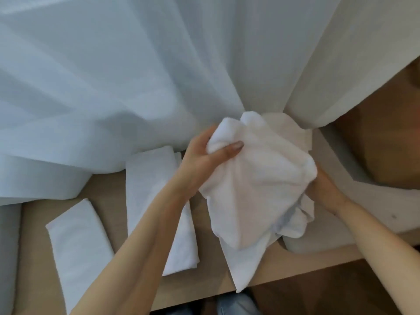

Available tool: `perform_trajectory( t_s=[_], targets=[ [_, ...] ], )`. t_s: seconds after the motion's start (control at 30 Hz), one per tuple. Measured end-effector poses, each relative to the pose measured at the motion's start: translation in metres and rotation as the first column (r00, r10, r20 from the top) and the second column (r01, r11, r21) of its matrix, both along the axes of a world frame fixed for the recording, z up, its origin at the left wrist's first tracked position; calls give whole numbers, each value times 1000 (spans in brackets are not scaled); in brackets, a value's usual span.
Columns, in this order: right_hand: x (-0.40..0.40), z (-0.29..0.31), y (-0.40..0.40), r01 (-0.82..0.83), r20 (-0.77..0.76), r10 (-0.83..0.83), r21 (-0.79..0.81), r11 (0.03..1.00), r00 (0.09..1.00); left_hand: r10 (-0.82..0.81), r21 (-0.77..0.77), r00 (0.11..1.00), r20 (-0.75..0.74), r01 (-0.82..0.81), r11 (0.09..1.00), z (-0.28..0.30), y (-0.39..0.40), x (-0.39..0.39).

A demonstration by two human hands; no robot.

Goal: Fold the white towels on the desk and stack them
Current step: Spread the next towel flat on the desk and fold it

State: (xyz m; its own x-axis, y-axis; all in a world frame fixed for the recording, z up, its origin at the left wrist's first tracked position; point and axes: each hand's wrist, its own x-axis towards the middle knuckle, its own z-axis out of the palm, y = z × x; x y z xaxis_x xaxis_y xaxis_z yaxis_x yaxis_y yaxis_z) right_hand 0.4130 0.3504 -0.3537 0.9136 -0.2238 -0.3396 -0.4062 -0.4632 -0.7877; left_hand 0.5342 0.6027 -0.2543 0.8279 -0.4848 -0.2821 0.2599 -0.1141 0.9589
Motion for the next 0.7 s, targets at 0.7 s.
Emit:
perform_trajectory(
  t_s=[0.7],
  targets=[
    [-55, -29, 43, 568, 25, -591, 245, 786, 806, -456, 477, 879, 136, 346, 808, -173, -127, -13]
  ],
)
